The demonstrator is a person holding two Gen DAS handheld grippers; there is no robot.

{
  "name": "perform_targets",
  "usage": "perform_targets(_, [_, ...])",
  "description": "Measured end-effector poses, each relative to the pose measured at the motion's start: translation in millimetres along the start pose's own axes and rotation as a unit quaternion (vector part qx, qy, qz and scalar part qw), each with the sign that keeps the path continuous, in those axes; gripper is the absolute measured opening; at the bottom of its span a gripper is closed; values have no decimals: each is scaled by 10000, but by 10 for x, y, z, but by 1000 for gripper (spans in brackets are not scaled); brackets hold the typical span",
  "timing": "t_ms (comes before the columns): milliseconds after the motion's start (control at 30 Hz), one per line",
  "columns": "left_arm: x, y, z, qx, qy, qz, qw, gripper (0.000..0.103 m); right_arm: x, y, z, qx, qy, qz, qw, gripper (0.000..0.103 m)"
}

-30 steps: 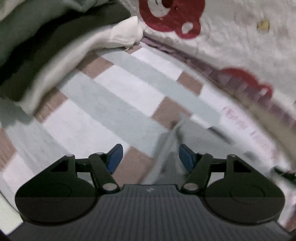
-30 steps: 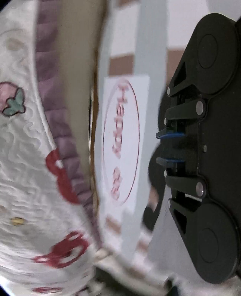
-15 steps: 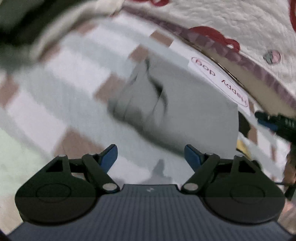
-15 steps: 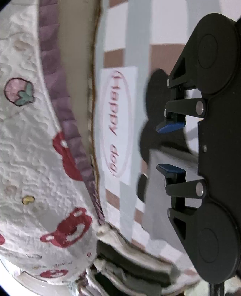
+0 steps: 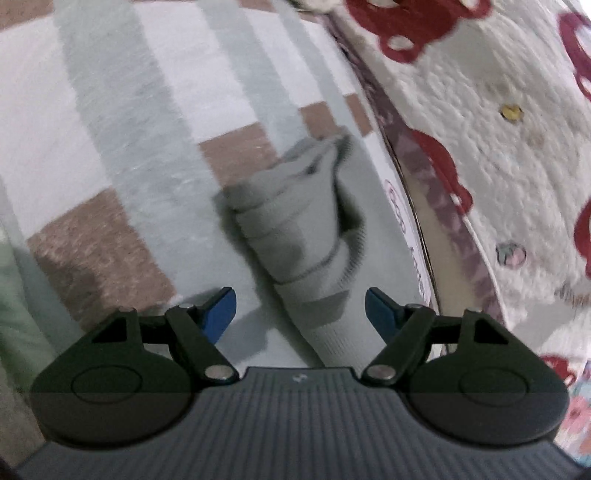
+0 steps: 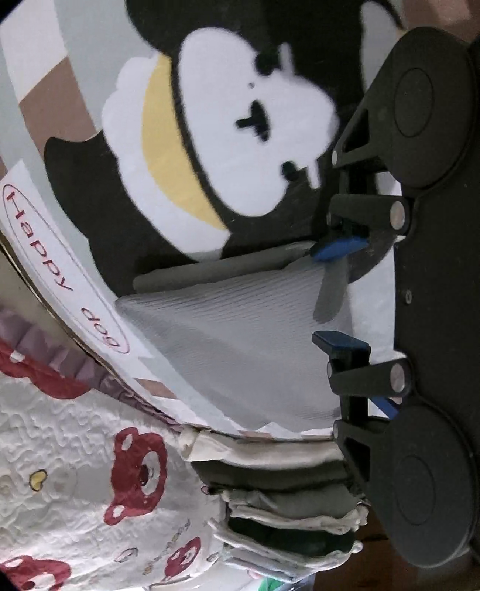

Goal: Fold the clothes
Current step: 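Grasp the folded shirt bundle with the left gripper while the right gripper grasps it too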

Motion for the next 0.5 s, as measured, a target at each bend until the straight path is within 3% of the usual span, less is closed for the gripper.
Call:
perform_targets(167, [-29,-195,22,-279,2,181,9994,77,-39,206,113,-605,-157,-251,9977,49])
perform_targets(233, [-43,-313,5,-359,57,305,9989,77,-109,214,140,-652,-131,-97,9977,47])
perform_targets(300, [-37,-349,-37,-195,188,372,9989,77,-142,150,139,-848,-212,470,9951,47])
perform_targets(467, [-37,-393,-79,18,436,468,9979,74,-213,145,102,-991,-464,1165,9872,52])
perform_targets(500, [-56,-365,-52,-58,444,411,9981,60,-211,136,87,-916,-433,1236,9871,52])
Point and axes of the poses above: each gripper's, at about its wrist camera, not at the fingertips, and x roughly against the way its jaws point, z to its right, y to its underside, the point moved 7 cm from there along -x, roughly the way its jaws point, and after that the axes turned 7 degrees about z, right-handed, at the moved point
